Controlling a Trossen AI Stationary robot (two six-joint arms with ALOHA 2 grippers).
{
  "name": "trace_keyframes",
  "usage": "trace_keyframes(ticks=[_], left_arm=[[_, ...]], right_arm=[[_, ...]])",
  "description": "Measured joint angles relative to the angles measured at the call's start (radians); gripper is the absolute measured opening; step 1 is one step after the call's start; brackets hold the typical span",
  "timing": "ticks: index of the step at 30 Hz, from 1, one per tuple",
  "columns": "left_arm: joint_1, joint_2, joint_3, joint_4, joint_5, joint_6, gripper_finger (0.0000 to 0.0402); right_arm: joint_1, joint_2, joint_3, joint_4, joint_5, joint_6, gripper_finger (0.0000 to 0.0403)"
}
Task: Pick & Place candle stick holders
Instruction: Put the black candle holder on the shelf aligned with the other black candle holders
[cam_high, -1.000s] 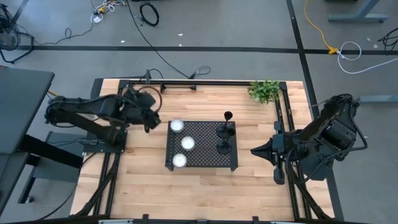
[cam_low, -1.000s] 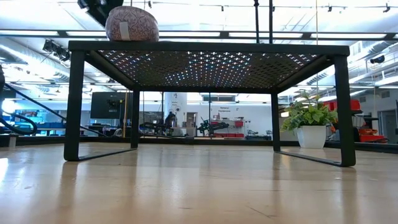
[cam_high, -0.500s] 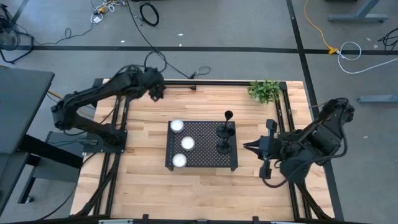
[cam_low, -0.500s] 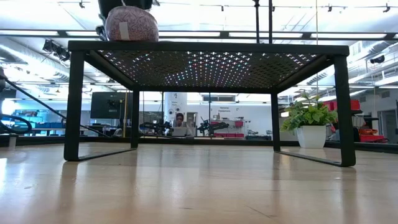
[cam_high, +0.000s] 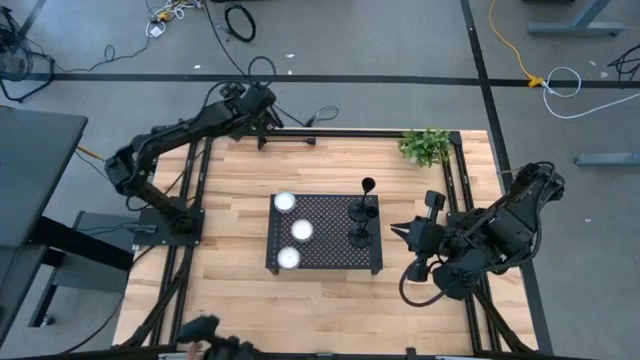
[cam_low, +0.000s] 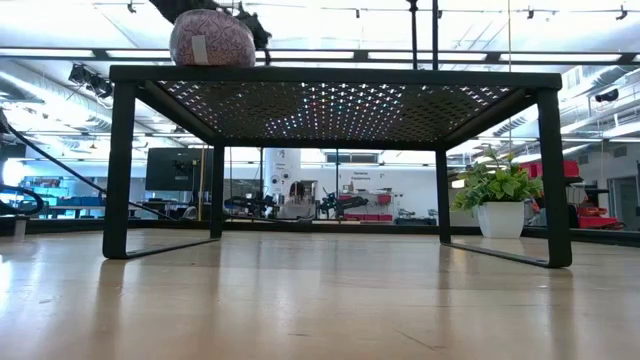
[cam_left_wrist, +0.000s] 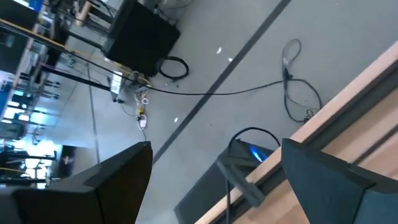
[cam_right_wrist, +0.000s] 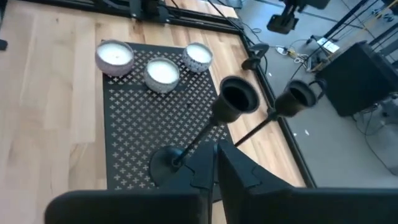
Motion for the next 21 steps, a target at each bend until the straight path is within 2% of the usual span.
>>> trace_keyframes(ticks=[4, 6, 11, 15, 21], left_arm=[[0.054, 0.08, 0.0, -0.009, 0.082, -0.005, 0.0353], [0.064, 0.117, 0.0, -0.053, 0.088, -0.017, 0.0353], [0.049, 0.167, -0.001, -0.169, 0.073, -0.085, 0.0353], [0.048, 0.173, -0.001, -0.171, 0.087, -0.127, 0.0353], [0.048, 0.173, -0.001, -0.167, 0.312, -0.028, 0.0348]], right_arm=[[-0.001, 0.0, -0.062, 0.027, 0.036, 0.013, 0.002], [-0.007, 0.001, -0.092, 0.048, 0.029, 0.015, 0.002], [-0.015, 0.002, -0.153, 0.152, -0.058, 0.02, 0.002], [-0.015, 0.001, -0.188, 0.234, -0.128, 0.017, 0.002], [-0.014, 0.001, -0.21, 0.291, -0.19, 0.047, 0.002]])
